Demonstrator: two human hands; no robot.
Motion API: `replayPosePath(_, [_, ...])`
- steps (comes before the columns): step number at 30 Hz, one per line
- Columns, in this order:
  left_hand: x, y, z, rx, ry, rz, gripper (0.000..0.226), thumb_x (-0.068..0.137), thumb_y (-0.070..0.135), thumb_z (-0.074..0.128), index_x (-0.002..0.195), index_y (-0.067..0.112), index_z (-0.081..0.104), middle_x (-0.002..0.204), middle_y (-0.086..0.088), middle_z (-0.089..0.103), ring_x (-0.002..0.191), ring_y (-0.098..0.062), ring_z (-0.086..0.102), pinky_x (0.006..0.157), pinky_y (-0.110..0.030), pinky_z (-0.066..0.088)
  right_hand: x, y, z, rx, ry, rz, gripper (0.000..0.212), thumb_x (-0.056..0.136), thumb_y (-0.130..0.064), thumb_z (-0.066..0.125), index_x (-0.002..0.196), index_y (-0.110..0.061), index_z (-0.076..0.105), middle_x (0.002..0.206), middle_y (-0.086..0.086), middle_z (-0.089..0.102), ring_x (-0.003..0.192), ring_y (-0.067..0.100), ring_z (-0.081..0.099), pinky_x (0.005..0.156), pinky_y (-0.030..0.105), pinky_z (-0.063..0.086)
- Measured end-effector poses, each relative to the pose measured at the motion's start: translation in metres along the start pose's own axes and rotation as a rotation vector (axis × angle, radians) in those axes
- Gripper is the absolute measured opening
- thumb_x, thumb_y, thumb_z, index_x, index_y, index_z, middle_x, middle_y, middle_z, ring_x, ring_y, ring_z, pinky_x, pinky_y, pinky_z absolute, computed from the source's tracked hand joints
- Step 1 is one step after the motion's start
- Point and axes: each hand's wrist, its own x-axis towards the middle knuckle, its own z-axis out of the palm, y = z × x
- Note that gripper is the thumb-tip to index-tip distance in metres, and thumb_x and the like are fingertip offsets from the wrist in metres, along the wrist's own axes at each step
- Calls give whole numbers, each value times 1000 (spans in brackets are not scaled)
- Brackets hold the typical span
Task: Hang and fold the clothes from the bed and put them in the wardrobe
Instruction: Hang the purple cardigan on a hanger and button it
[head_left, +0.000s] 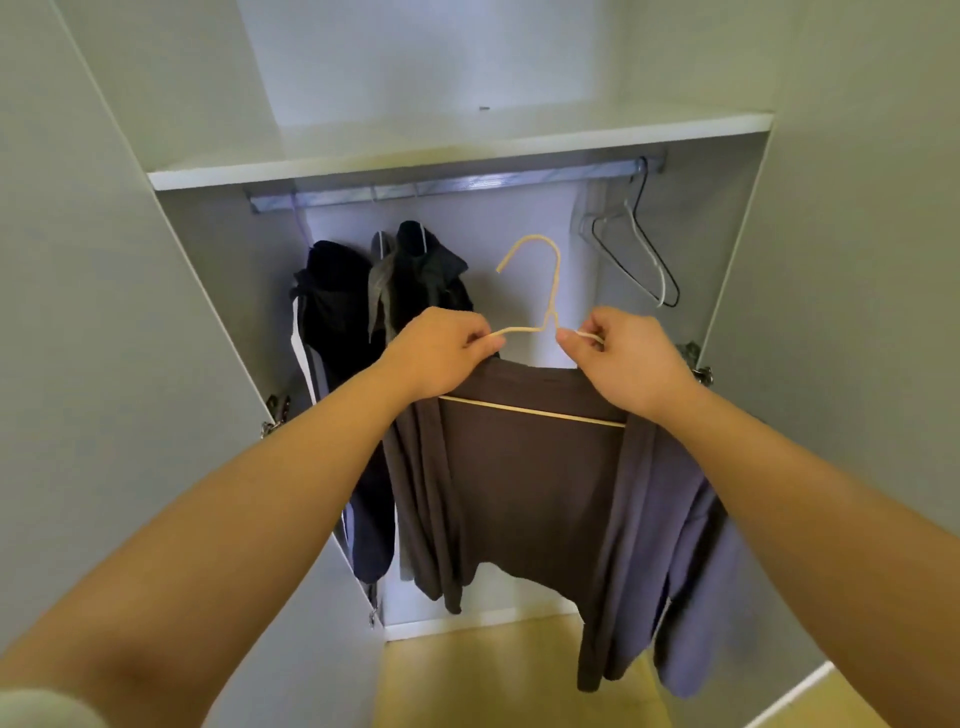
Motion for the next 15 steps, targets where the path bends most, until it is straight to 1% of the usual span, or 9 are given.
replayPosePath(3, [19,0,17,-44,-9,35,35,100,51,53,81,25,66,71,5,61,67,-14,58,62,-35,46,1,12,-4,-43,34,50,40,94,-57,56,72,-24,51,69,-8,59,69,16,57,63,34,42])
replayPosePath(5, [33,3,28,-71,-13,48,36,100,51,54,79,23,66,69,4,60,67,-15,58,62,-35,46,3,21,-7,-63,55,81,40,94,-57,56,72,-24,51,67,-8,58,67,12,55,62,34,41])
replayPosePath(9, [63,8,50,-107,-30,71,36,100,49,55,77,23,65,66,4,59,65,-15,56,59,-34,43,14,40,-14,-98,68,124,41,94,-58,56,74,-23,52,69,-5,60,73,26,58,68,39,51])
replayPosePath(11, [78,11,58,-113,-27,81,36,100,49,55,76,23,64,65,3,58,63,-15,55,57,-34,41,23,50,-17,-105,85,136,42,94,-59,56,74,-22,52,69,-5,60,73,27,59,69,39,52])
replayPosePath(15, [105,16,69,-96,-3,83,37,100,49,53,74,24,60,67,4,60,65,-17,57,59,-37,45,46,66,-21,-110,103,151,42,92,-61,55,74,-24,52,71,-6,60,77,28,60,70,39,52])
